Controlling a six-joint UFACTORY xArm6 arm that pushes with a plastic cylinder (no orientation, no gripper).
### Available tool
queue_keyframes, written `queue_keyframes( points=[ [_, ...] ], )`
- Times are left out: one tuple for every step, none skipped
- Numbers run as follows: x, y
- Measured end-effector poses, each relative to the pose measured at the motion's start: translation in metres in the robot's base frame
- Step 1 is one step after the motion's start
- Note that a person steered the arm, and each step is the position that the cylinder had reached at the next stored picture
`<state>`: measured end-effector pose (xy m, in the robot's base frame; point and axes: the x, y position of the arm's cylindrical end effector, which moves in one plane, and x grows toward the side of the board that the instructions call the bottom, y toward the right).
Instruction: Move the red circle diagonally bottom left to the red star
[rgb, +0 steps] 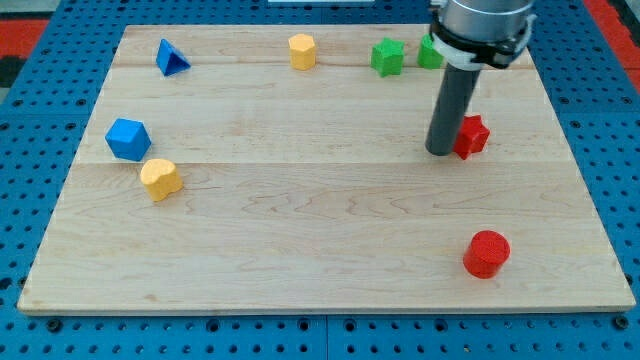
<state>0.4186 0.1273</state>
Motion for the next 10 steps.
queue_keyframes(
  points=[
    [0.000, -0.016],
    [0.000, -0.023],
    [0.005, -0.033],
    [0.022, -0.034],
    [0.038, 0.046],
    [0.081, 0.103],
    [0.124, 0.118],
    [0.159, 0.086],
    [0.161, 0.014],
    [0.149, -0.054]
  ],
)
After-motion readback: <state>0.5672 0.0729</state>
